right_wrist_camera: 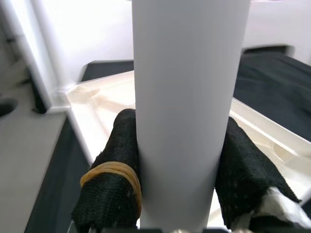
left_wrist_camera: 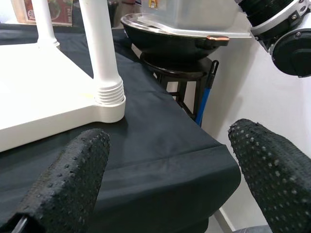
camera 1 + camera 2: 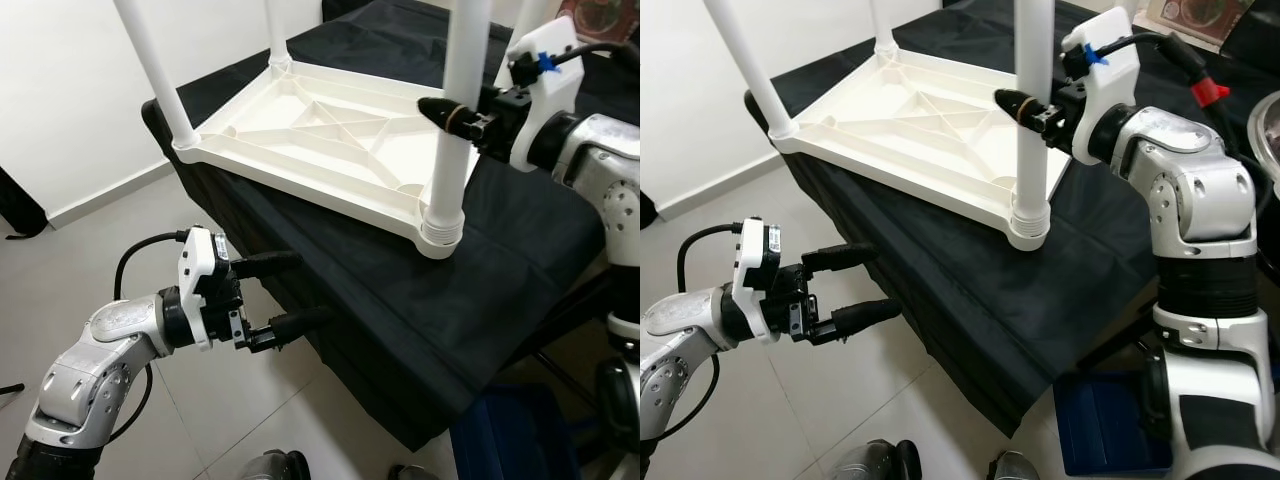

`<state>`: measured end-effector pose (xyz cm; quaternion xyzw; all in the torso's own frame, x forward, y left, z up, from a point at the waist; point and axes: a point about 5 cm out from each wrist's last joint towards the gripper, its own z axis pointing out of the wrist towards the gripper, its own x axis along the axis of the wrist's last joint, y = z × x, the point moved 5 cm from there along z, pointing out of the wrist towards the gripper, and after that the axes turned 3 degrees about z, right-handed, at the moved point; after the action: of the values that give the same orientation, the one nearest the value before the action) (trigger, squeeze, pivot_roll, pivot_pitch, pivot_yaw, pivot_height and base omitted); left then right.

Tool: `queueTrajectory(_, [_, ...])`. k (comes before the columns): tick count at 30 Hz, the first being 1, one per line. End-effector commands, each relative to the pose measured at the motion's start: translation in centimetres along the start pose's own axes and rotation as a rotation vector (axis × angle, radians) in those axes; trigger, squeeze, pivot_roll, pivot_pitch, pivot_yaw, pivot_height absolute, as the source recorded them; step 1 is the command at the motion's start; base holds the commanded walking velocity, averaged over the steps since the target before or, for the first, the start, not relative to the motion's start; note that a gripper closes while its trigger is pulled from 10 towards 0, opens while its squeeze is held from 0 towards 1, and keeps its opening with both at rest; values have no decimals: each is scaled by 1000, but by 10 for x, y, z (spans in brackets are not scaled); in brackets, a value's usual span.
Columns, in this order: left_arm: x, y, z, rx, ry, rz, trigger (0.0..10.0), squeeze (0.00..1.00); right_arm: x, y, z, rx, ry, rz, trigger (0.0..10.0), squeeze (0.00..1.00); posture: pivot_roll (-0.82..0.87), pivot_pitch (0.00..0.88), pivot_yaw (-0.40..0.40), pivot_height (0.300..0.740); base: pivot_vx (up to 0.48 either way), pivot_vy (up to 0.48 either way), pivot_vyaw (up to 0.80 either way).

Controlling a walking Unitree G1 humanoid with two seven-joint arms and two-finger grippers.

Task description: Building children table

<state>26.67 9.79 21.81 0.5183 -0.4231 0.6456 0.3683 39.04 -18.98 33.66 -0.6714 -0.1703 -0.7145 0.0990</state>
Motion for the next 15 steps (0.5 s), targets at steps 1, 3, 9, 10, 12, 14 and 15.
queueTrajectory(1, [-1,2,1,-6,-2,6,10000,0,-40,26,-5,-190,-135,68,10000,0,-73,200,68,740,0,0,0])
queueTrajectory(3, [-1,2,1,-6,-2,6,10000,0,-40,26,-5,-190,-135,68,10000,0,-73,200,68,740,0,0,0])
queueTrajectory(9, [0,1,1,-5,-2,8,10000,0,-47,50,-18,-386,-101,151,10000,0,-72,197,70,740,0,0,0])
queueTrajectory(10, [0,1,1,-5,-2,8,10000,0,-47,50,-18,-386,-101,151,10000,0,-72,197,70,740,0,0,0])
queueTrajectory(12, [0,1,1,-3,-3,11,10000,0,-47,52,-21,-416,-87,156,10000,0,-71,197,69,740,0,0,0])
queueTrajectory(14, [0,1,1,-1,-2,13,10000,0,-44,46,-22,-421,-51,161,10000,0,-71,197,68,740,0,0,0])
queueTrajectory(15, [0,1,1,-1,-2,13,10000,0,-44,46,-22,-421,-51,161,10000,0,-71,197,68,740,0,0,0])
